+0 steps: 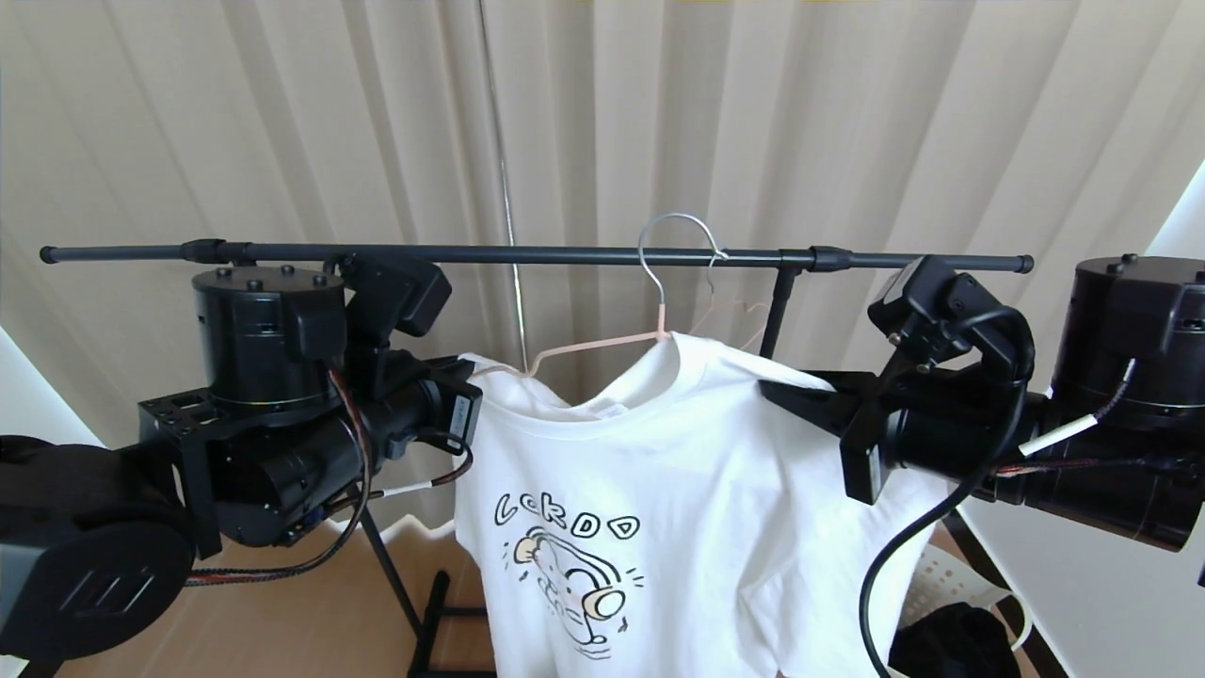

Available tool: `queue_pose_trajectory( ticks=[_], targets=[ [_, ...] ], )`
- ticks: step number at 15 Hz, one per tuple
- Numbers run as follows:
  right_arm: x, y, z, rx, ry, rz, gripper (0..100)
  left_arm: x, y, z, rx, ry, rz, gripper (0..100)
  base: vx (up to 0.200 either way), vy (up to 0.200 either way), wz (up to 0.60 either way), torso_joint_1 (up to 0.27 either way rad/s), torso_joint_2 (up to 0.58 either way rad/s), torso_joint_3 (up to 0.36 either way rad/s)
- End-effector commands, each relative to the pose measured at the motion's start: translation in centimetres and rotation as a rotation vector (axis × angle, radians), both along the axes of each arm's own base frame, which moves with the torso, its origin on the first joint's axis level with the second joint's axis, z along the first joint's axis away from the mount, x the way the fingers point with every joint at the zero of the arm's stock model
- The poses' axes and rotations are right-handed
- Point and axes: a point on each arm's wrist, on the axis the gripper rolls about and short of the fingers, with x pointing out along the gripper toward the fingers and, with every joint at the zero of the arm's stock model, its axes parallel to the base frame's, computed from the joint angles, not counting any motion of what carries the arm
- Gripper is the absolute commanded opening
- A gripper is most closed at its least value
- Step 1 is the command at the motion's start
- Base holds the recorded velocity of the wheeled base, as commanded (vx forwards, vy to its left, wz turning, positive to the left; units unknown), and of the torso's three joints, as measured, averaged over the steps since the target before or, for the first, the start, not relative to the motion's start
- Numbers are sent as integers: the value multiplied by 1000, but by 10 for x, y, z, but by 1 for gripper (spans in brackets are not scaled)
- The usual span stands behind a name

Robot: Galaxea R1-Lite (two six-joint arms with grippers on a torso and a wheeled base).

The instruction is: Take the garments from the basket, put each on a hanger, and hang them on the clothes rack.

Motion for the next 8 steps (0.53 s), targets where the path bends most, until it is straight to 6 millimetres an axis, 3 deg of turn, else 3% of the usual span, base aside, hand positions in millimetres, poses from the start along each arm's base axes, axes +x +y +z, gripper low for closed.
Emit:
queue_pose_trajectory(
  ticks=[1, 8],
  targets=[
    [3, 10, -8, -9, 15, 18, 0, -1, -5, 5, -3, -18, 1, 0, 0, 0, 0, 0, 0, 0],
    [24, 32, -36, -27, -7, -120, 0, -8, -13, 6, -7, -29, 54, 0, 0, 0, 0, 0, 0, 0]
  ],
)
